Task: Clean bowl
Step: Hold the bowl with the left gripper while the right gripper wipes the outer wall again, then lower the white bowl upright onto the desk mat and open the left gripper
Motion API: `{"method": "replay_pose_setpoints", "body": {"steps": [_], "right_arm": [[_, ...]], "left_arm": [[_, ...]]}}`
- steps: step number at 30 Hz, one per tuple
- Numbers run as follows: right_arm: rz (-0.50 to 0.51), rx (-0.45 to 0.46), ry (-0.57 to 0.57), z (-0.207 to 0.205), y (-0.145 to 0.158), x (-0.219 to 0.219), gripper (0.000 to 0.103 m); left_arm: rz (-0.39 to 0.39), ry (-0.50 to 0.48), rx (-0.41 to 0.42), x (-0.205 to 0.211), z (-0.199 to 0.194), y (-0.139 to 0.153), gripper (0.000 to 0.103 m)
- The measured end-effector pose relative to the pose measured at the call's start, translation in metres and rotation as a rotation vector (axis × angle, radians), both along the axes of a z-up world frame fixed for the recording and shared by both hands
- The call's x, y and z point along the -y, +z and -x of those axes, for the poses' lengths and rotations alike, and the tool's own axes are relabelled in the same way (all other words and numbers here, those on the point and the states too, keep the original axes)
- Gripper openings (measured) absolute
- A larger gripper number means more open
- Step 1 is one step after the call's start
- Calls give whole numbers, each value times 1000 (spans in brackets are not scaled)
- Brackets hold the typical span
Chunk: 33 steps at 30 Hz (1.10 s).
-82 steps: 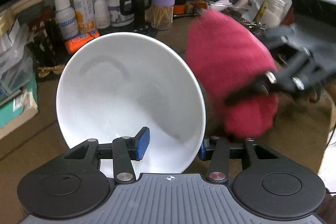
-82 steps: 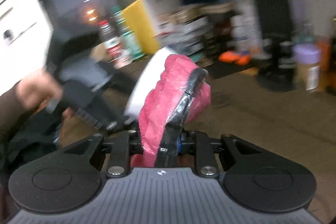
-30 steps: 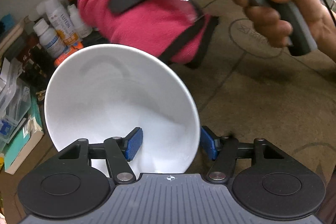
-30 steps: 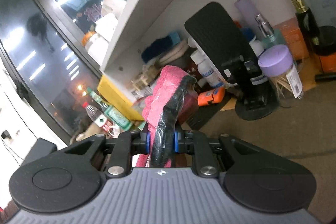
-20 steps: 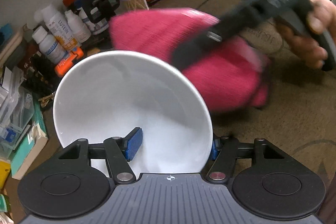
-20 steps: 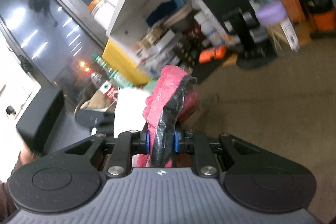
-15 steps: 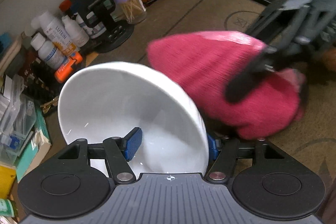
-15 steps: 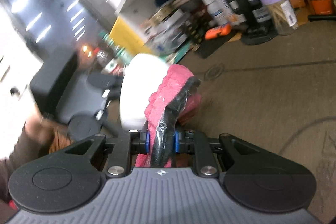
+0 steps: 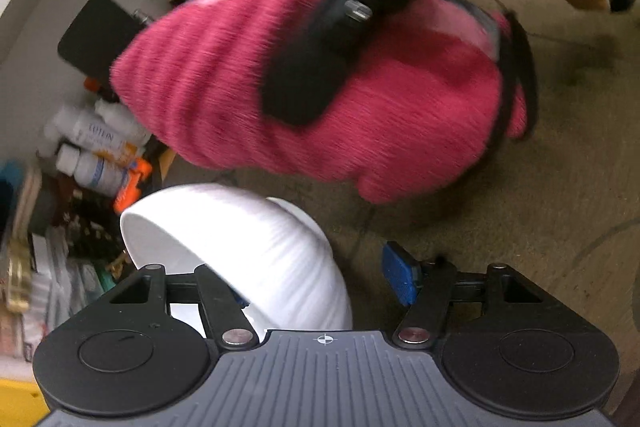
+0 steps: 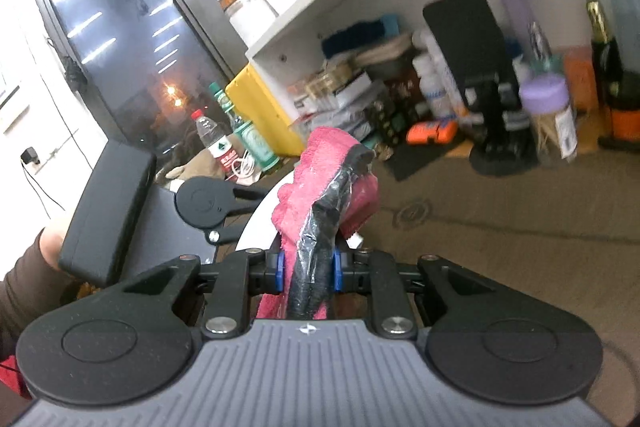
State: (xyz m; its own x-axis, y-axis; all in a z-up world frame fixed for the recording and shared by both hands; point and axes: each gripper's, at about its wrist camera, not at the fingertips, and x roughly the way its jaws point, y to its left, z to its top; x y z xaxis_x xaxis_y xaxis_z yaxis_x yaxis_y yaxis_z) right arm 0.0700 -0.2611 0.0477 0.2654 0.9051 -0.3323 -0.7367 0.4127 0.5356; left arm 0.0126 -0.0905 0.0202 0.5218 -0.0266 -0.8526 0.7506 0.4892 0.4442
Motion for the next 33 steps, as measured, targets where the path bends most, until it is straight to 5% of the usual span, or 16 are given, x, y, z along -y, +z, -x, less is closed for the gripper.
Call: {"method": "replay_pose_setpoints", "body": {"steps": [4, 7, 15, 20, 25, 29, 33], "right_arm": [[5, 3, -64, -5, -2, 9, 22], [34, -32, -129, -10, -14, 11, 22], [224, -17, -239, -13, -36, -10, 23], [378, 103, -315, -8, -37, -36, 24], [413, 134, -307, -1, -30, -45, 27], [422, 123, -329, 5, -33, -38, 27], [400, 103, -339, 12, -33, -26, 28]], "left_arm": [[-39, -6, 48, 5, 5, 3, 93], [16, -5, 81, -1, 16, 20, 103], [222, 121, 166, -59, 55, 74, 103], [262, 271, 217, -92, 66, 63, 103], [478, 388, 237, -108, 48, 65, 103], [447, 404, 285, -81, 24, 61, 103], [423, 321, 245, -41, 14, 52, 103]]}}
